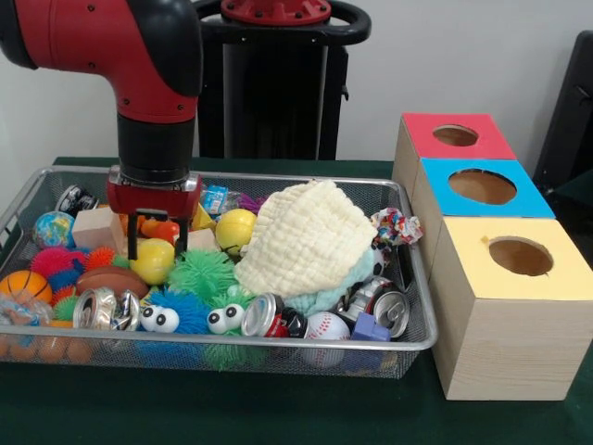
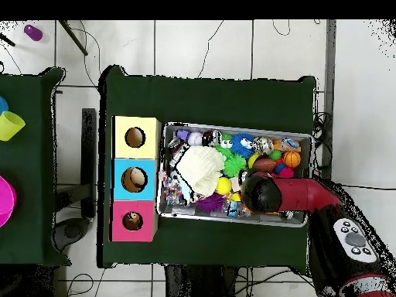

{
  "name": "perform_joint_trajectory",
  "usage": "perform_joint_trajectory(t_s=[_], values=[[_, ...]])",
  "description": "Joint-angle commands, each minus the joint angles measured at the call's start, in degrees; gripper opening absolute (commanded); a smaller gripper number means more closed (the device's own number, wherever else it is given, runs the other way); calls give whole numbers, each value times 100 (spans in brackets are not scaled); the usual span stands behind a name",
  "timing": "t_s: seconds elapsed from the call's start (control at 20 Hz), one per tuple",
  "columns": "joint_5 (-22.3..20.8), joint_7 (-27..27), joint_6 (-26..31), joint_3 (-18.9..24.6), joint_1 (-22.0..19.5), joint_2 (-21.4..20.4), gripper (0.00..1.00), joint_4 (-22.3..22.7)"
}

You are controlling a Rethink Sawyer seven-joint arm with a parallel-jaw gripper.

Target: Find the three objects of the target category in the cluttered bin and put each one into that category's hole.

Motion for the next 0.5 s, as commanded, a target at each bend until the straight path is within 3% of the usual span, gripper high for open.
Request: perform_joint_trajectory(t_s=[0.05,0.3,0.5], values=[[73,308,321,-26,160,-201,100,671],[240,472,474,-195,326,-816,100,1153],[305,527,439,-246,400,-912,100,1260]])
